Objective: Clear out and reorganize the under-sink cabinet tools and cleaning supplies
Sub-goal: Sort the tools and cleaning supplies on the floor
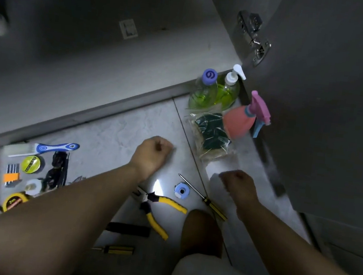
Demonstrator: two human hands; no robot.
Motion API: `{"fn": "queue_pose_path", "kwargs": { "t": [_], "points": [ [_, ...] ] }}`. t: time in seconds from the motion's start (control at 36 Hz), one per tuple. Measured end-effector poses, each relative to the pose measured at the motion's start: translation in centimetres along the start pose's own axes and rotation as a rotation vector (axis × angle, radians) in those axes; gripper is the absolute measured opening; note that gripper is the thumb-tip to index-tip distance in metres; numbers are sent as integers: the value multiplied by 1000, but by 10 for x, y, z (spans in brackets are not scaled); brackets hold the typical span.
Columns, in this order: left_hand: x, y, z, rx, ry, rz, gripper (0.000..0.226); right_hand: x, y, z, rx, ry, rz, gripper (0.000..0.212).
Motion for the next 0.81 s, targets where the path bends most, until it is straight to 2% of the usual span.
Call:
{"fn": "queue_pose_path", "kwargs": {
  "t": [0.03, 0.08, 0.17, 0.28, 0.36, 0.47, 0.56, 0.81],
  "points": [
    [-8, -4, 7, 92, 10, -12, 8, -3, 6, -1, -164, -30, 21, 16],
    [-24, -6, 17, 256, 50, 1, 10, -11, 22, -2, -449, -106, 74, 21],
    [-42, 7, 33, 370, 91, 87, 13, -19, 39, -10, -624, -185, 144, 30],
    [-60, 33, 35, 478, 132, 188, 43, -27, 45, -10, -696, -222, 148, 22],
    [-65, 60, 25, 527, 194, 240, 53, -31, 45, -9, -799, -210, 83, 19],
    [-60, 83, 15, 600, 236, 215, 50, -34, 43, -5, -818, -242, 52, 18],
    [-52, 85, 15, 604, 217, 178, 38, -34, 43, 5, -794, -267, 30, 23],
    [-42, 25, 29, 469, 143, 7, 27, -25, 66, 44, -770, -332, 0, 21]
  ]
}}
Point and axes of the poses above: each hand's wrist, its own x-axis towards the middle knuckle, its own y-axis out of the palm, z = x × y, the point moved 10 cm from there along x, towards the middle knuckle, and after that the axes turned 12 degrees about z, right-handed, at the moved point
